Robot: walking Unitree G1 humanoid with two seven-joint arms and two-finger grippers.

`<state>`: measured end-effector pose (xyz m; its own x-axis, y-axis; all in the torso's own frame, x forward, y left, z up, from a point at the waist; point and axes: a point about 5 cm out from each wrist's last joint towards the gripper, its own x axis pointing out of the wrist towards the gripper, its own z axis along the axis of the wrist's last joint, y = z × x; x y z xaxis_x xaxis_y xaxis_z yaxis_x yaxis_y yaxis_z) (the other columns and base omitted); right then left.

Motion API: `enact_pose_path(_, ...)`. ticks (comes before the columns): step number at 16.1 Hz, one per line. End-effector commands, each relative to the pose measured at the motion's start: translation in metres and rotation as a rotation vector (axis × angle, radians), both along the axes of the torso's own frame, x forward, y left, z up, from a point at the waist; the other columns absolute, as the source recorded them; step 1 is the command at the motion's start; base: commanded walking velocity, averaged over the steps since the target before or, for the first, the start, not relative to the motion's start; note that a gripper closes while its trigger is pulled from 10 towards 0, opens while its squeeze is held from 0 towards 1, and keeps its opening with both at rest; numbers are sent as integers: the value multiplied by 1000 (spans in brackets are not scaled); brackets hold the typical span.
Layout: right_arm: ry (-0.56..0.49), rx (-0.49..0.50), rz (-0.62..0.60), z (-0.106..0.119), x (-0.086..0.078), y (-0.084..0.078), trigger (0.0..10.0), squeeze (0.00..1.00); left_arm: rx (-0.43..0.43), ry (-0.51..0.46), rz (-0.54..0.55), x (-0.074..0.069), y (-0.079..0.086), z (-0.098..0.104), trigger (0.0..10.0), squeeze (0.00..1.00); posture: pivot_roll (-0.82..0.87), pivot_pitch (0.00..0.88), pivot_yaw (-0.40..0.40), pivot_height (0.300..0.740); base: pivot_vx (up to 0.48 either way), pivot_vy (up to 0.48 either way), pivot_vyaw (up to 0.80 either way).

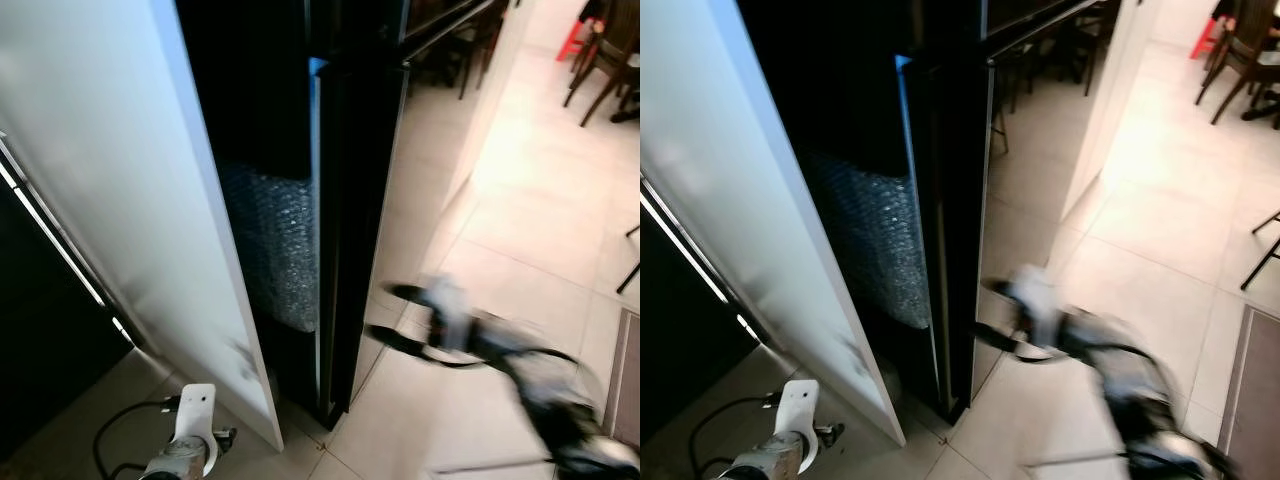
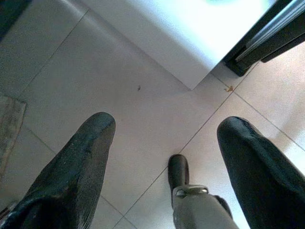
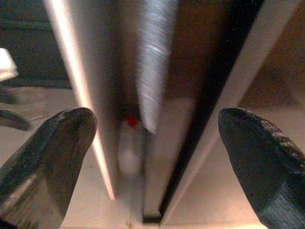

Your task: Restocking fridge

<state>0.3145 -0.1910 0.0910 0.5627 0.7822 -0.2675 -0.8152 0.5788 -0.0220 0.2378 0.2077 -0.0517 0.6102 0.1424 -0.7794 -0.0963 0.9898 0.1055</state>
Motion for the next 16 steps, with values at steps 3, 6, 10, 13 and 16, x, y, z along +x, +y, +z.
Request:
enact_pose_path(3, 71, 257, -492, -12, -3, -66, 10000, 0, 7, 7, -16, 0, 0, 0, 10000, 0, -69, 0, -9, 740, 0, 0, 0)
enact_pose_path(6, 268, 175, -913, -64, -40, -102, 10000, 0, 10, 7, -16, 0, 0, 0, 10000, 0, -73, 0, -5, 740, 0, 0, 0)
enact_pose_path(10, 578, -93, -1074, -140, -106, -73, 10000, 0, 12, 6, -12, 1, 1, 1, 10000, 0, -58, 0, -4, 740, 0, 0, 0)
enact_pose_path(13, 691, -131, -1082, -161, -127, -52, 10000, 0, 11, 5, -9, 1, 1, 1, 10000, 0, -54, 0, -8, 740, 0, 0, 0)
enact_pose_path(16, 748, -170, -1036, -174, -139, -22, 10000, 0, 4, 9, -13, 1, 0, 1, 10000, 0, -55, 0, -9, 740, 0, 0, 0)
